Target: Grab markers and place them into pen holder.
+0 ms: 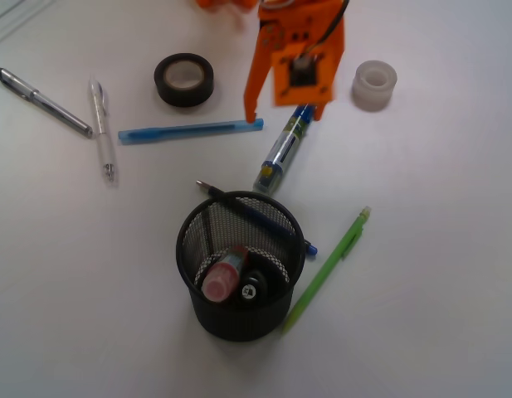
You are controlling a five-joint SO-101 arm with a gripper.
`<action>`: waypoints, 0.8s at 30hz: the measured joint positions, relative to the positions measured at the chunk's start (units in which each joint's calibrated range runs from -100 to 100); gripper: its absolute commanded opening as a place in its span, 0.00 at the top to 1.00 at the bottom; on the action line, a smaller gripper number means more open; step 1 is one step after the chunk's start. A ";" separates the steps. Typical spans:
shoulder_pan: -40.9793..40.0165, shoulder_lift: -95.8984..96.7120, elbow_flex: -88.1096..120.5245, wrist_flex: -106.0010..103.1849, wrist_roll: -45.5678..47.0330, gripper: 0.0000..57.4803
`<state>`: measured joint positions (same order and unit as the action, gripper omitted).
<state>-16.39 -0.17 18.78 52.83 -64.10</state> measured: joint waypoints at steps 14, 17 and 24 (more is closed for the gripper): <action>-2.81 12.02 -9.79 9.42 -7.67 0.48; -2.52 15.68 -13.75 9.07 -7.72 0.48; -3.48 22.21 -21.74 10.97 -7.72 0.48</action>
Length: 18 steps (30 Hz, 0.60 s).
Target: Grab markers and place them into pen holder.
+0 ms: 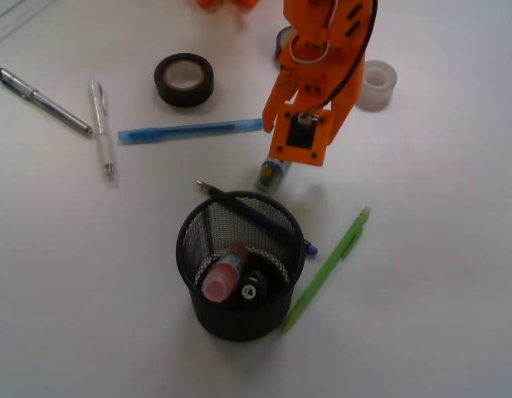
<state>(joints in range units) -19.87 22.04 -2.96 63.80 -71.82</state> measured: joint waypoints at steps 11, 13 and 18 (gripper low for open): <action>0.96 5.66 -1.08 -1.12 0.00 0.48; 1.48 5.66 -1.08 -1.12 0.00 0.48; 2.00 5.66 -1.08 -1.30 0.00 0.49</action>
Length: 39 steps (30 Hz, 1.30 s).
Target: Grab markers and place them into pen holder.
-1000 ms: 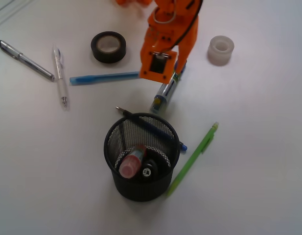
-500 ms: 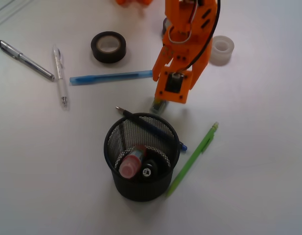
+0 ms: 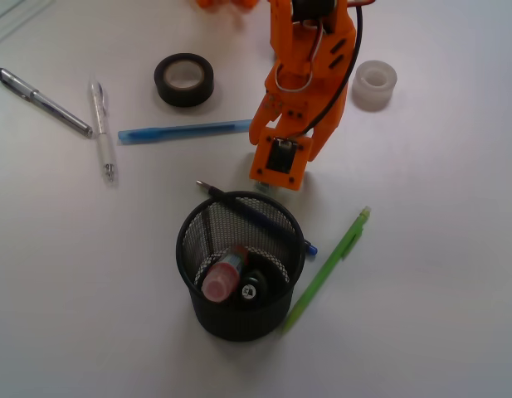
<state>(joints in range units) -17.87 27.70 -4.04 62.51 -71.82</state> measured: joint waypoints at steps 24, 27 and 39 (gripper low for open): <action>1.70 4.01 -1.44 -6.91 2.93 0.99; 1.92 1.92 -1.26 -4.84 3.17 0.99; 2.59 -12.54 -2.61 -16.67 7.67 0.99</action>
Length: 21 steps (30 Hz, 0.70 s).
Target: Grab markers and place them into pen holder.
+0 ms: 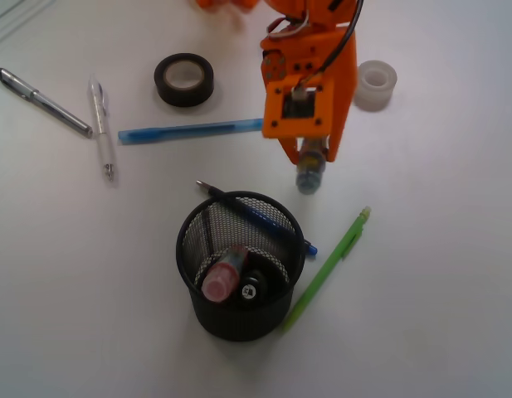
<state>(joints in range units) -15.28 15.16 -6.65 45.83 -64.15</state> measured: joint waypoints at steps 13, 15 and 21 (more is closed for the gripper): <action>4.96 -8.62 0.00 -14.86 7.47 0.99; 5.92 -8.62 0.00 -20.99 9.13 0.99; 6.14 -4.18 0.00 -42.68 12.60 0.99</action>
<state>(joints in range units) -9.14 10.98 -6.65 3.15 -51.55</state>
